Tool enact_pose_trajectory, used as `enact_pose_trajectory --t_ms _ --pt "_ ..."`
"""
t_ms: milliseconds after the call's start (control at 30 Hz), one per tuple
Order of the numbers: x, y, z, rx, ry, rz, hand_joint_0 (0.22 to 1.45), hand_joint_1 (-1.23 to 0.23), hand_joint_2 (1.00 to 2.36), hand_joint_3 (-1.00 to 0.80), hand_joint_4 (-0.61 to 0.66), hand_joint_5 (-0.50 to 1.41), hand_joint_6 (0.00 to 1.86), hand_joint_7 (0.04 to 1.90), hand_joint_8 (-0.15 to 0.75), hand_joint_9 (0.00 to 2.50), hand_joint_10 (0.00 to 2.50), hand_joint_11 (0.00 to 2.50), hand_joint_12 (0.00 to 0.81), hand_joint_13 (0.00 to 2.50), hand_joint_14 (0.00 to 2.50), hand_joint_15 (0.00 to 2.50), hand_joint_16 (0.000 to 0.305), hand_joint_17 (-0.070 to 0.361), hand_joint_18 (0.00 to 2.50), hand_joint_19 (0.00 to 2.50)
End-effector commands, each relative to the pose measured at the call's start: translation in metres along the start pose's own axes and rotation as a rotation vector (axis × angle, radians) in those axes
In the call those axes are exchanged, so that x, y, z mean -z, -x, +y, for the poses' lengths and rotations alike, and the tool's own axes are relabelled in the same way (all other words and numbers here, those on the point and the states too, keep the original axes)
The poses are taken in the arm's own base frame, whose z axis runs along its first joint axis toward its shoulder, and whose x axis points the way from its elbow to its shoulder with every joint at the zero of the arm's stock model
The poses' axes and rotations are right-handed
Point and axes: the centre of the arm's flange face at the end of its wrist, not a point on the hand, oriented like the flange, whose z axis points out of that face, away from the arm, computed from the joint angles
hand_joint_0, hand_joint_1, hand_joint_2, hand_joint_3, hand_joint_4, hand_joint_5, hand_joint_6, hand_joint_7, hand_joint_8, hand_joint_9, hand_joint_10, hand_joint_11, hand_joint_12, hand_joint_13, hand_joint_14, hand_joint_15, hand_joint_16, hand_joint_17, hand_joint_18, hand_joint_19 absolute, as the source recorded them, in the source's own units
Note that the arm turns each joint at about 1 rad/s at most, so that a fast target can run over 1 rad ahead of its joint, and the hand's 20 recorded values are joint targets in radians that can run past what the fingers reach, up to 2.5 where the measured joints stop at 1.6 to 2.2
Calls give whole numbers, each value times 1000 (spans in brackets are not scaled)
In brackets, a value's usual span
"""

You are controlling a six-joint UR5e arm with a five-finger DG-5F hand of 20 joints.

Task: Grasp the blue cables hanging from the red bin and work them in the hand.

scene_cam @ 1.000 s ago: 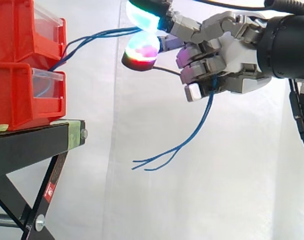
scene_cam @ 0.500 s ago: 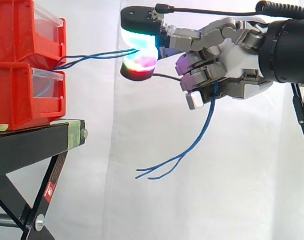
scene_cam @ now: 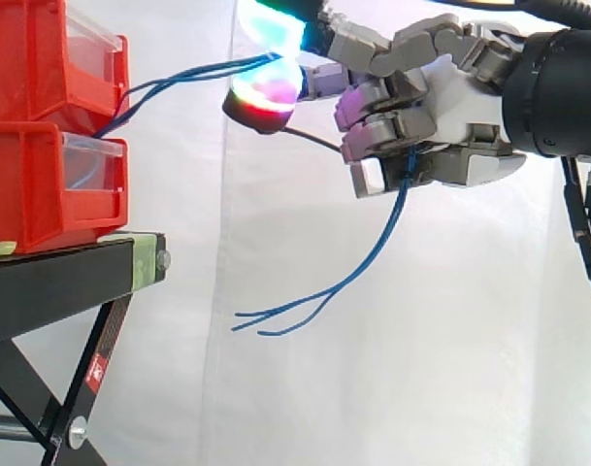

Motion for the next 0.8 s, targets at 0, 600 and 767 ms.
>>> enact_pose_trajectory --t_ms 0,600,767 --pt "2 -2 1 -24 0 2 905 -659 1012 -721 171 -104 813 1087 580 1706 2500 2500 706 2097 2500 2148 210 158 2500 766" --pt "5 -4 1 -53 -7 3 874 -782 1012 -710 160 -182 848 1112 580 1706 2500 2500 706 2097 2500 2148 210 158 2500 766" --pt "5 -4 0 -50 -9 2 952 -770 1021 -457 155 -203 937 1064 580 1706 2500 2500 706 2097 2500 2148 210 158 2500 766"
